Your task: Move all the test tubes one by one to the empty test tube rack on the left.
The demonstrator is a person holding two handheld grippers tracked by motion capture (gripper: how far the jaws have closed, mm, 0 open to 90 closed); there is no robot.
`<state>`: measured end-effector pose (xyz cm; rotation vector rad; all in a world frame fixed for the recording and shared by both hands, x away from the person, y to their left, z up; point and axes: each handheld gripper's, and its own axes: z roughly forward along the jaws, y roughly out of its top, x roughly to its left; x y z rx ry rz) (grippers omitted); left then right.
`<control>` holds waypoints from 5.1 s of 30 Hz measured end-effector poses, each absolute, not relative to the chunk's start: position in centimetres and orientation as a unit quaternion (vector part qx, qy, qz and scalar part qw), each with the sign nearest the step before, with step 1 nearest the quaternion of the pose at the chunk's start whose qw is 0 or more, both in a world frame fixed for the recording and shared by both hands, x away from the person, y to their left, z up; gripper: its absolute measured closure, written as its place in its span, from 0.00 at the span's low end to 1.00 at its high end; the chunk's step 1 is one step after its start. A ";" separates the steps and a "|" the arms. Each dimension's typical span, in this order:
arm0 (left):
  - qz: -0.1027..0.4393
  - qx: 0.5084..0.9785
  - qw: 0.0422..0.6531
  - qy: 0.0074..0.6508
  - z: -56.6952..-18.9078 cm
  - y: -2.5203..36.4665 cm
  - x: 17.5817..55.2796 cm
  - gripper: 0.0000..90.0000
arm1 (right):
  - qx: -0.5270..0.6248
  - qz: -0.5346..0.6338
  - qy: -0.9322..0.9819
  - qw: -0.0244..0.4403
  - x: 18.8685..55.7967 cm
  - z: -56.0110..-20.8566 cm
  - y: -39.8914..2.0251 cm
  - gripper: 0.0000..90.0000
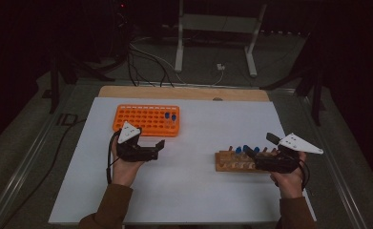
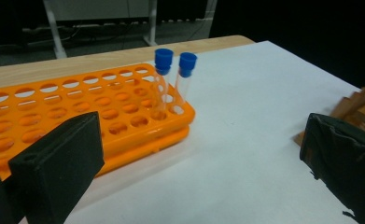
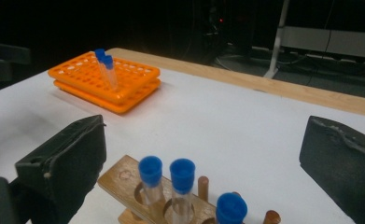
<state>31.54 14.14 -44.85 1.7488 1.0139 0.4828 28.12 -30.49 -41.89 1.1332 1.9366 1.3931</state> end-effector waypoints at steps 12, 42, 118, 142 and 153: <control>0.219 0.718 0.517 0.410 -44.6 15.3 28.8 0.00 | 0.412 0.504 0.720 0.239 28.3 -42.5 -30.8 0.12; 0.228 0.710 0.524 0.412 -44.4 15.9 27.6 0.00 | 0.417 0.459 0.750 0.230 28.6 -44.6 -31.9 0.38; 0.217 0.720 0.526 0.396 -44.5 14.5 27.6 0.00 | 0.387 0.476 0.752 0.241 27.4 -38.9 -31.1 0.85; 0.178 0.759 0.536 0.324 -44.0 7.1 27.7 0.00 | 0.333 0.483 0.791 0.172 27.4 -39.6 -25.7 0.85; 0.164 0.776 0.537 0.288 -43.9 2.8 27.9 0.04 | 0.322 0.487 0.796 0.160 28.0 -39.9 -23.1 0.85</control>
